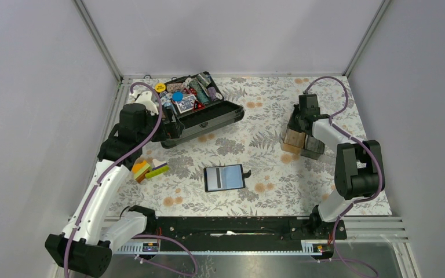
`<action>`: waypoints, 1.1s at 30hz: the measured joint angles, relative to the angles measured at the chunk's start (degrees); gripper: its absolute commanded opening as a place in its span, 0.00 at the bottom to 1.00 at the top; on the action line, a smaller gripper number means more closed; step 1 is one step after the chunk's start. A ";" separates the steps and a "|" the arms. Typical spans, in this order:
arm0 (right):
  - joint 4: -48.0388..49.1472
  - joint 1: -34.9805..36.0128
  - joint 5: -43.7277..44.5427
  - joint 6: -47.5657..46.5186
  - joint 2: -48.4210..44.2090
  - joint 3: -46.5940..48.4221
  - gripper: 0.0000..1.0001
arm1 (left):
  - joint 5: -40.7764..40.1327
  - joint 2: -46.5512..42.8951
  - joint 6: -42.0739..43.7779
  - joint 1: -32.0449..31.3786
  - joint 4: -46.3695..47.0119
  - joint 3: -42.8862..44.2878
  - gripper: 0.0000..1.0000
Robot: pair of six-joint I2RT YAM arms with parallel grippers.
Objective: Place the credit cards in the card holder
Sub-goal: Pick up the credit card from the storage box.
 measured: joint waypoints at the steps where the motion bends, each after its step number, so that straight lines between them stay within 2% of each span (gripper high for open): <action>1: 0.00 0.00 0.00 0.00 -0.07 0.00 0.16 | 0.02 -0.02 0.00 0.00 0.02 0.00 0.99; 17: -2.40 0.00 2.25 -0.11 -0.92 0.13 0.08 | 0.94 0.09 0.00 0.00 0.00 0.00 0.99; 25: -4.66 0.00 4.52 -0.31 -0.96 0.35 0.00 | 1.11 0.35 0.02 0.00 0.02 0.00 0.99; 33: -6.64 0.00 8.63 -0.90 -4.81 0.35 0.00 | 1.09 0.35 0.04 0.00 0.00 0.00 0.99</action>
